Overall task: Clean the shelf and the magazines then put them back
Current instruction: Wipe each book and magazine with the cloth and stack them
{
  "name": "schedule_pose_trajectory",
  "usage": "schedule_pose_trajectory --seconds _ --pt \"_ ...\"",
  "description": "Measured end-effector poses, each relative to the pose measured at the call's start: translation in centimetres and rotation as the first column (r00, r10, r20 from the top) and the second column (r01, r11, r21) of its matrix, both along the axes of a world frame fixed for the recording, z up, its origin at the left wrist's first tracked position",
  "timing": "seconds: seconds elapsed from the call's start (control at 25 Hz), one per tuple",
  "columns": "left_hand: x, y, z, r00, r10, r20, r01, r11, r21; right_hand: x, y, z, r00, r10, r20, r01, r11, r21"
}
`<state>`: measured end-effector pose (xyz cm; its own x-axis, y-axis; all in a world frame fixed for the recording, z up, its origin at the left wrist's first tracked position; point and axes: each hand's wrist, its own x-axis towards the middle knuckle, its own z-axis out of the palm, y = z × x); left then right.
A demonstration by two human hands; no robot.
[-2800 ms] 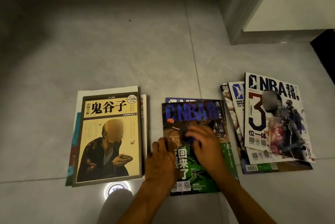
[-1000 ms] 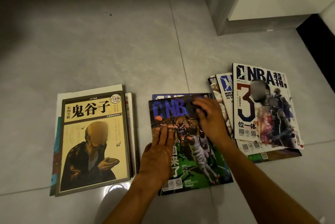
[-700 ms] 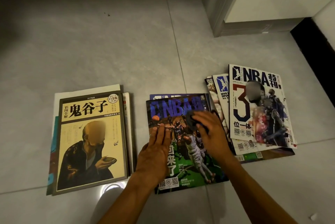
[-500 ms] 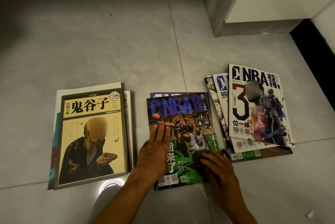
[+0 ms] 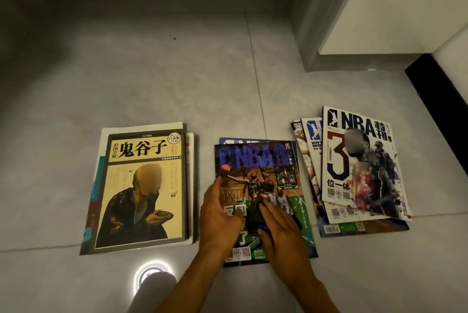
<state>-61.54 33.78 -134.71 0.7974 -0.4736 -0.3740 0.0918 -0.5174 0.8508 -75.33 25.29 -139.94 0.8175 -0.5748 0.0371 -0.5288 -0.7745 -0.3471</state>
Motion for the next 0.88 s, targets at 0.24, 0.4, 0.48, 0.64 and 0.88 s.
schedule_pose_trajectory --seconds 0.24,0.4,0.48,0.64,0.88 --pt "-1.2 -1.1 1.9 0.995 0.083 -0.061 -0.084 0.996 -0.014 0.2 3.6 -0.3 0.998 0.035 0.045 -0.034 0.999 -0.037" --pt "1.1 -1.4 2.7 0.933 0.237 -0.272 -0.259 0.965 -0.047 -0.2 -0.6 0.3 0.997 -0.003 0.083 0.005 1.000 -0.022" --pt "2.8 -2.1 3.1 0.928 0.135 -0.347 -0.157 0.987 -0.036 0.6 -1.4 0.6 0.955 -0.281 0.093 0.270 0.955 0.122" --pt "5.4 -3.3 3.7 0.930 -0.072 -0.360 0.135 0.979 0.153 0.3 2.8 1.0 0.998 -0.020 0.054 0.014 0.995 0.098" --pt "4.1 -3.0 4.3 0.861 0.056 -0.505 -0.143 0.981 -0.135 1.5 -1.1 6.6 0.891 -0.431 0.147 0.201 0.663 0.721"
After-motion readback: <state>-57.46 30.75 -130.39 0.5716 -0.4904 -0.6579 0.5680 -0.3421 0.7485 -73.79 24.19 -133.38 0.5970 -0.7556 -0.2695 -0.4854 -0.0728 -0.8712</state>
